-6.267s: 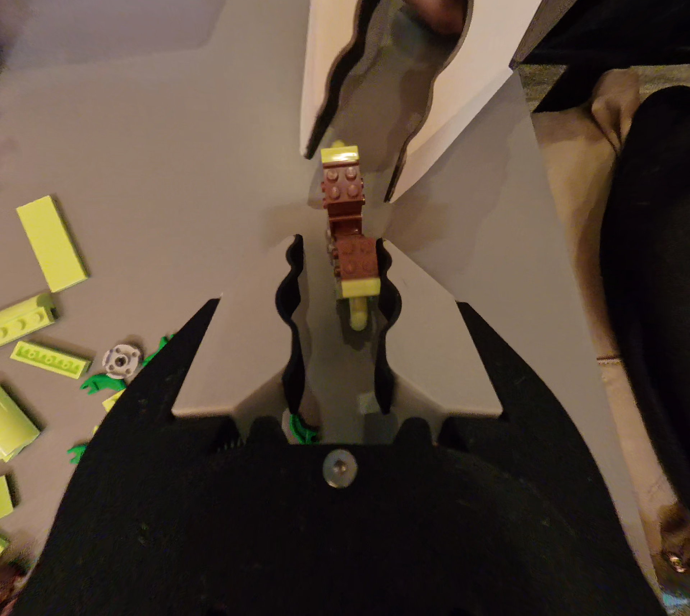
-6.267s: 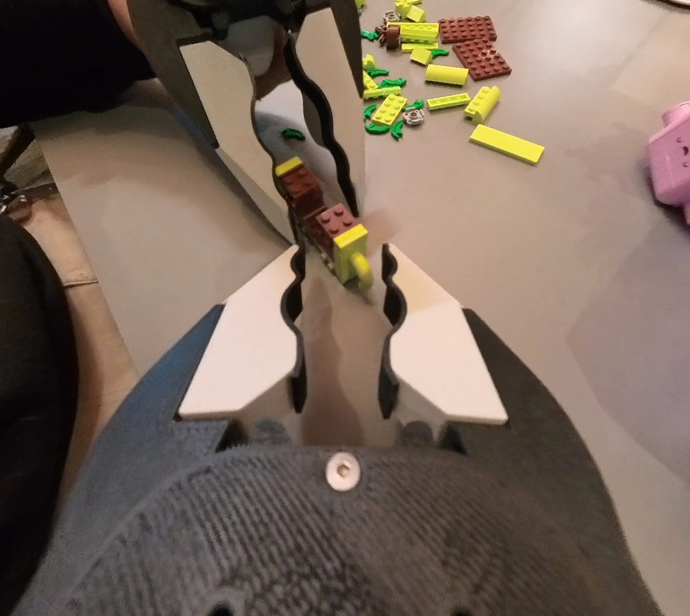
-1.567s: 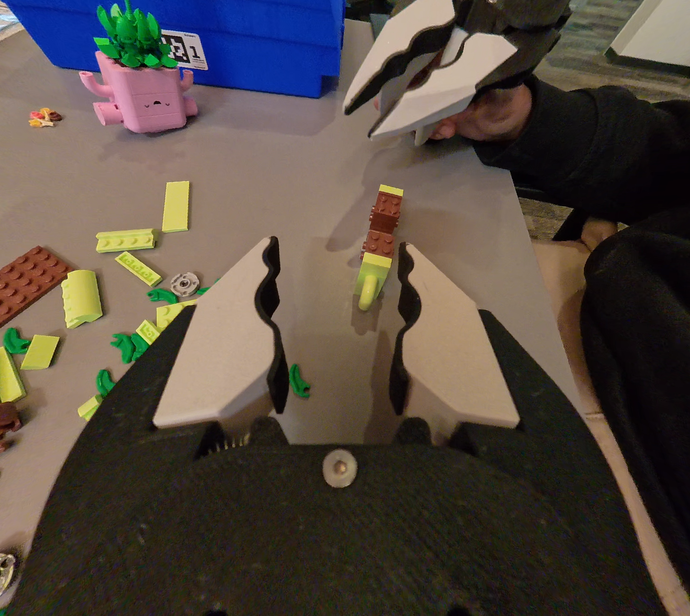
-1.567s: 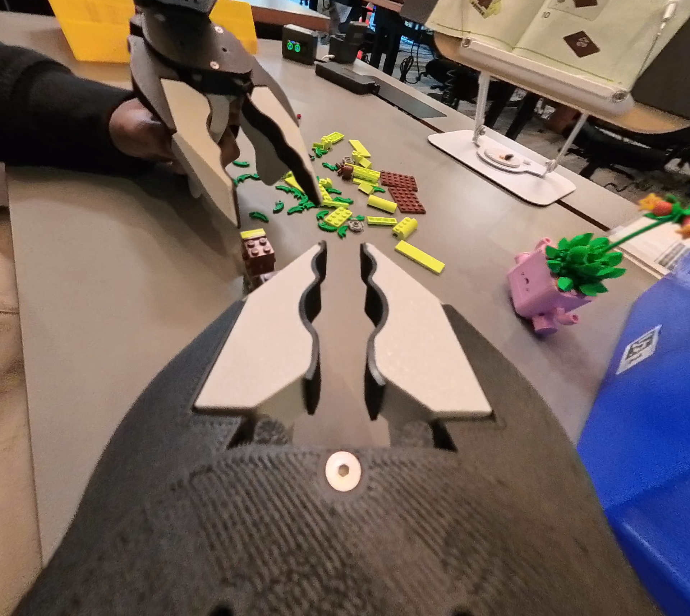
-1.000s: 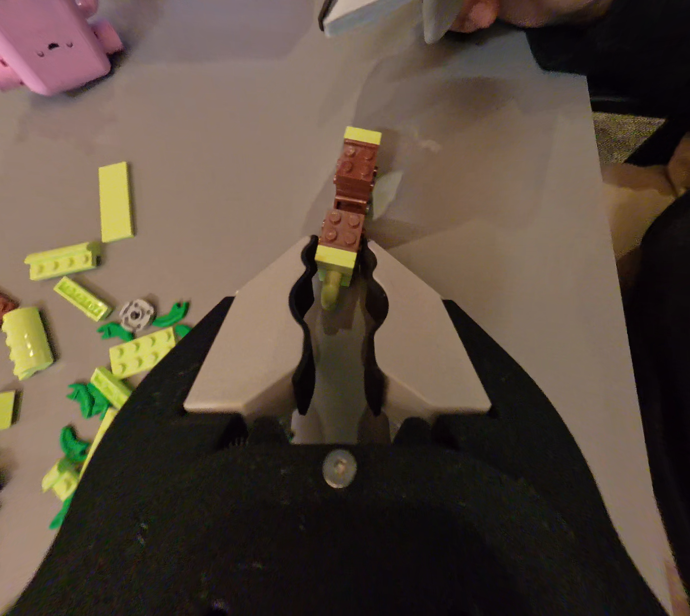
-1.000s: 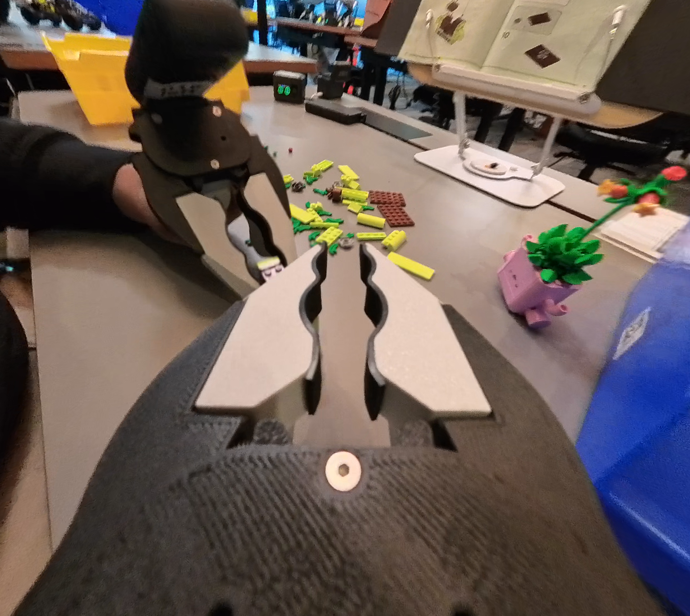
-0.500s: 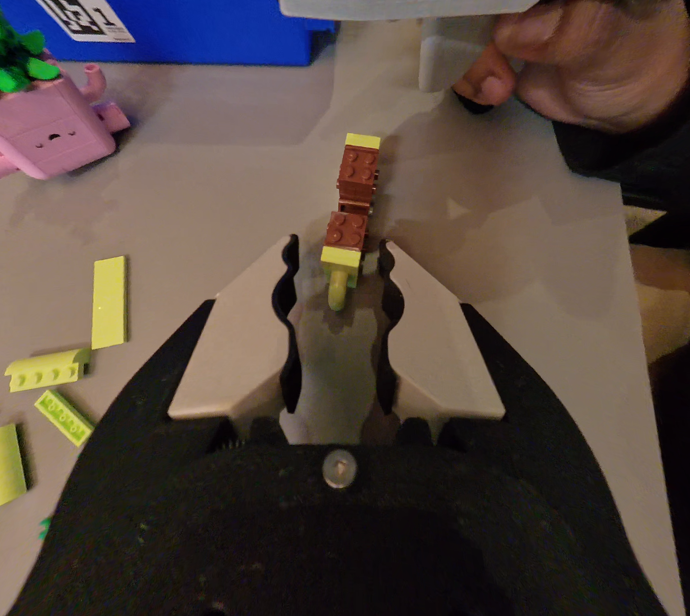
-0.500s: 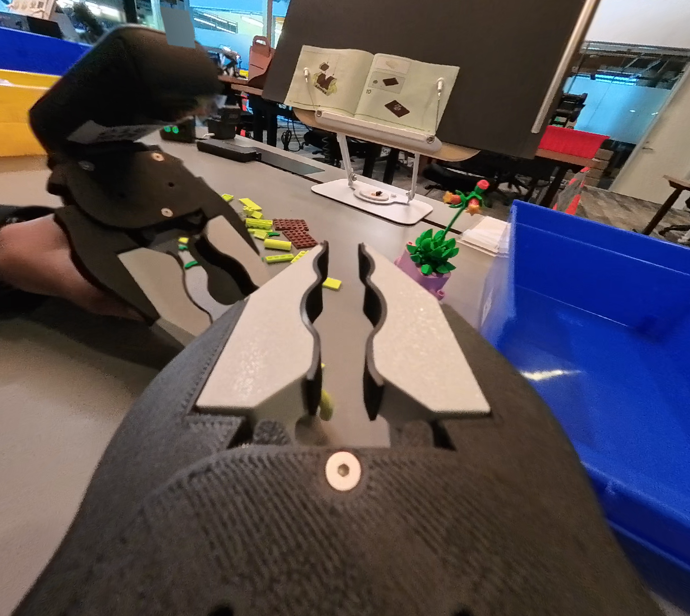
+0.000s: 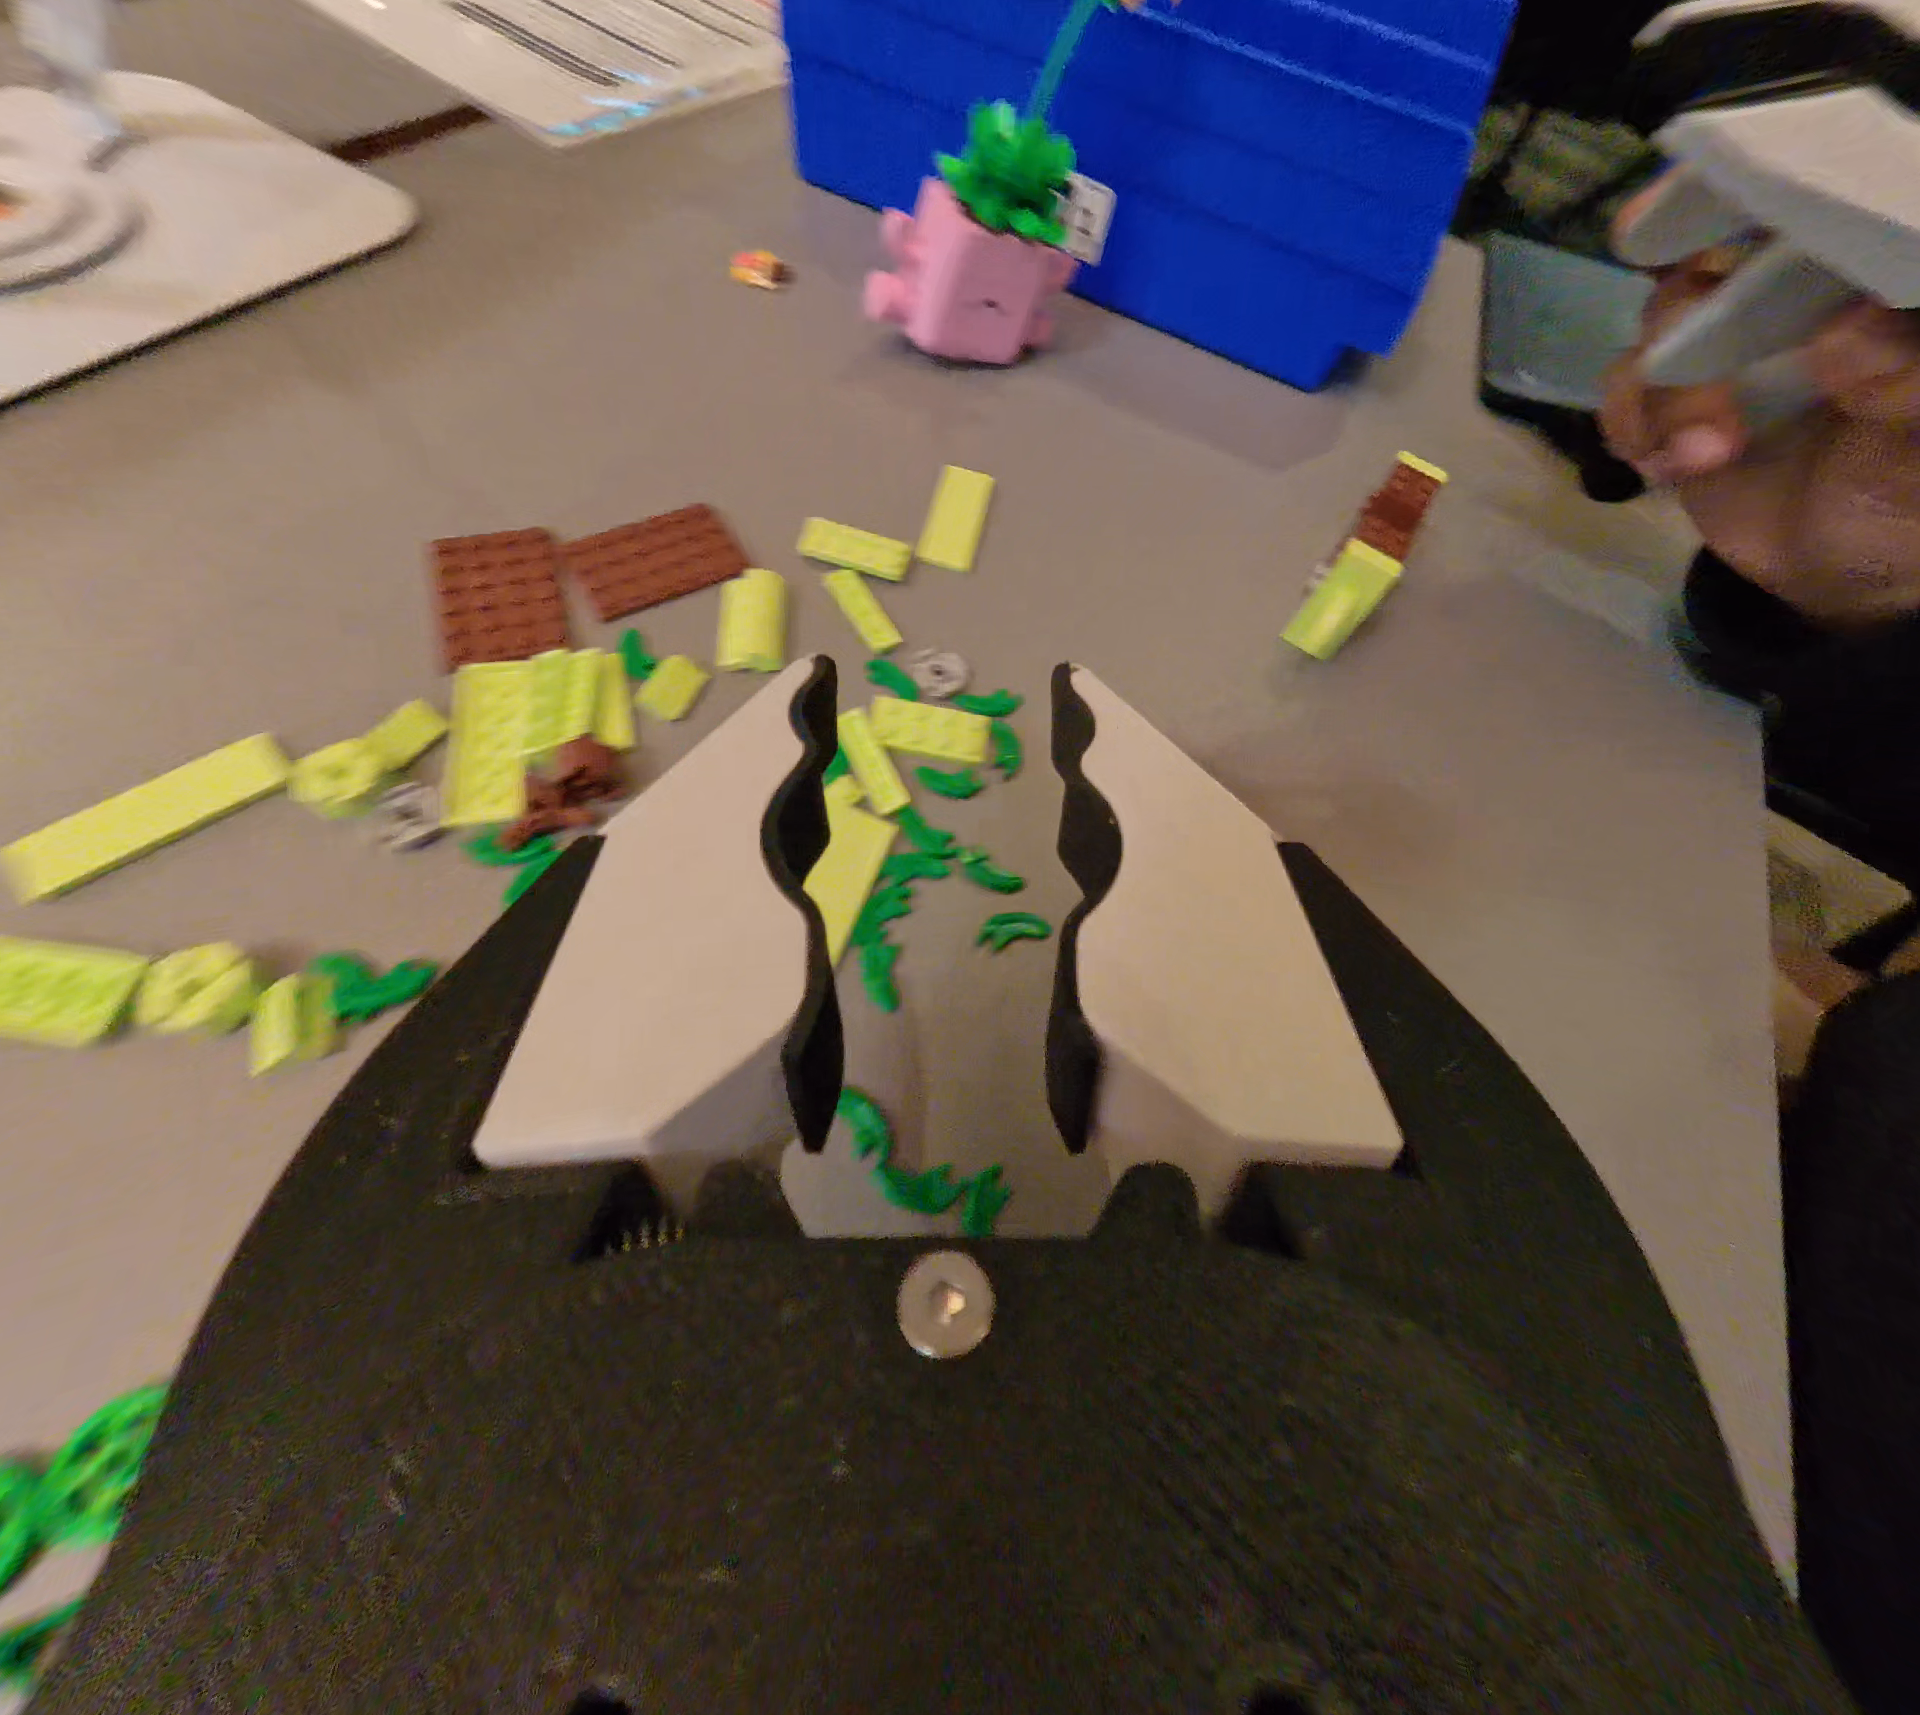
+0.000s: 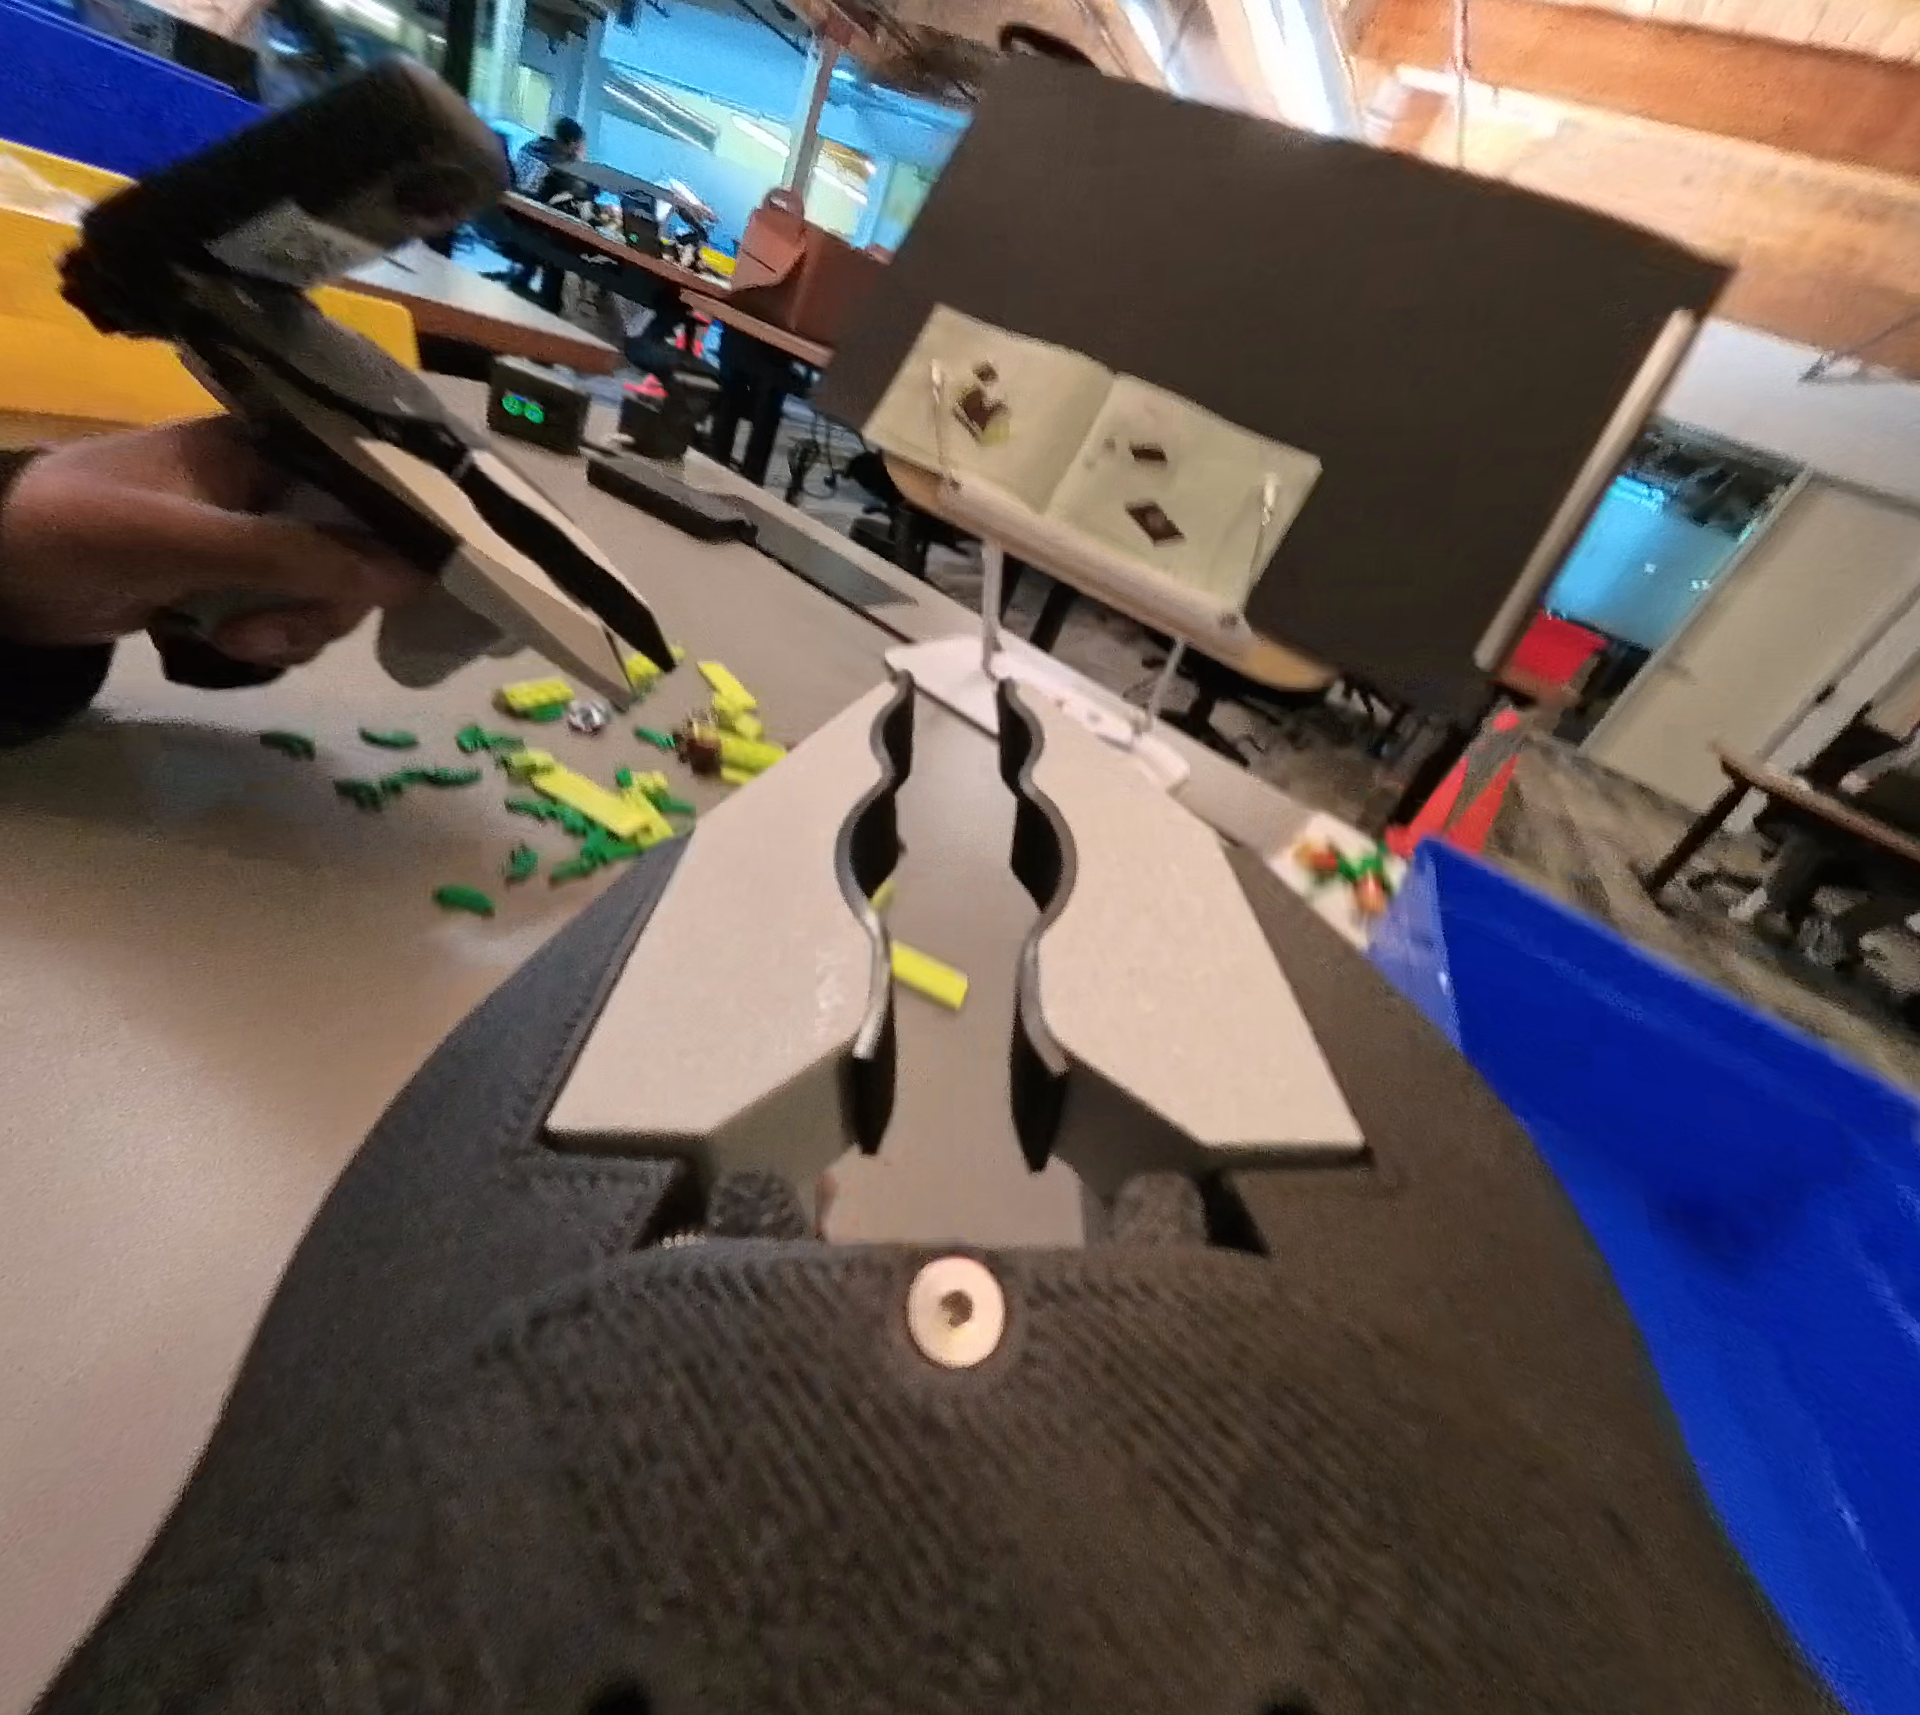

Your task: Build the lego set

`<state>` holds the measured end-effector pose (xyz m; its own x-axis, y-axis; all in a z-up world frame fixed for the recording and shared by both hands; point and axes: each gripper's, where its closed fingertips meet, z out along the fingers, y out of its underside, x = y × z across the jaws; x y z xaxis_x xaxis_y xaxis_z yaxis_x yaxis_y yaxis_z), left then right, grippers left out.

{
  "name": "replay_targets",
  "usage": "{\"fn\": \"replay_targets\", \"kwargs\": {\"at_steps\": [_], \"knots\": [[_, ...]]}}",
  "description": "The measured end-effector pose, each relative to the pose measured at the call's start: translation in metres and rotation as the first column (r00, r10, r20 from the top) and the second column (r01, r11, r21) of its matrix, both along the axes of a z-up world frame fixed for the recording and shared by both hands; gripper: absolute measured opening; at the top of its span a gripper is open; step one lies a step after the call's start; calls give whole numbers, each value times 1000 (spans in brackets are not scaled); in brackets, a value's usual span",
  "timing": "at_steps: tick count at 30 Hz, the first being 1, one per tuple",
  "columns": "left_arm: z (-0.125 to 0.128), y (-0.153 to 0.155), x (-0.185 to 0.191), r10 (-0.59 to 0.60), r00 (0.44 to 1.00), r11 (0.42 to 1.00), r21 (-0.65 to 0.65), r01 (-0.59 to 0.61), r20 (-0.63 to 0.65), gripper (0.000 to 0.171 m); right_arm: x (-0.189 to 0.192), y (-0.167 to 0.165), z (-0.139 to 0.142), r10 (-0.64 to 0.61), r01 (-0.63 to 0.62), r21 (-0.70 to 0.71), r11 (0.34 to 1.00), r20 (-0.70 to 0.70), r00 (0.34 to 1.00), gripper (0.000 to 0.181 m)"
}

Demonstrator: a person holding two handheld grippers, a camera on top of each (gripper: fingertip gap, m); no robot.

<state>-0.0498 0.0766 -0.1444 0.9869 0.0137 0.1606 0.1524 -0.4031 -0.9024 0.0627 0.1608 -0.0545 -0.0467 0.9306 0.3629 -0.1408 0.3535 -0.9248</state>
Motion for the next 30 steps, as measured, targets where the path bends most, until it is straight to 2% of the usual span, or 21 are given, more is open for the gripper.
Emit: {"fn": "replay_targets", "kwargs": {"at_steps": [2,3,4,6,8,11,13,14,15,17,22,24,27,30], "knots": [[11,-14,-19,52,998,997,61,-53,23,38,-18,-20,19,56,-57,39,998,23,998,3],[15,-21,-26,72,997,993,89,-75,34,38,-32,-31,20,109,-114,50,992,83,991,2],[17,-27,-31,87,995,989,117,-91,43,37,-48,-42,13,174,-186,50,981,185,967,10],[23,-37,-35,97,993,976,187,-107,62,35,-84,-50,-14,234,-272,29,962,427,874,28],[35,-43,-30,60,993,965,247,-84,102,34,-123,-43,-41,223,-279,10,960,575,787,31],[43,-48,-26,37,992,960,271,-68,118,35,-171,-28,-87,203,-259,-46,965,756,623,35],[39,-51,-30,59,995,961,267,-77,75,34,-188,-21,-119,199,-221,-103,970,857,475,47],[36,-52,-30,55,997,964,258,-70,62,34,-194,-19,-130,209,-193,-138,972,883,421,54],[36,-53,-28,38,997,964,259,-54,65,35,-199,-19,-137,233,-173,-178,969,894,383,52],[42,-57,-23,2,995,957,289,-30,97,38,-206,-17,-144,244,-146,-204,968,897,368,47],[42,-61,-22,-15,989,946,323,-33,144,38,-200,-8,-160,164,-163,-116,980,934,318,43],[41,-60,-23,-22,988,944,328,-29,150,38,-200,-8,-160,147,-184,-88,979,931,333,30],[41,-59,-22,-22,990,942,333,-26,141,38,-200,-7,-159,121,-210,-51,976,933,338,29],[41,-60,-24,-2,995,944,329,-31,102,37,-197,-9,-138,106,-231,-14,973,914,393,29]]}}
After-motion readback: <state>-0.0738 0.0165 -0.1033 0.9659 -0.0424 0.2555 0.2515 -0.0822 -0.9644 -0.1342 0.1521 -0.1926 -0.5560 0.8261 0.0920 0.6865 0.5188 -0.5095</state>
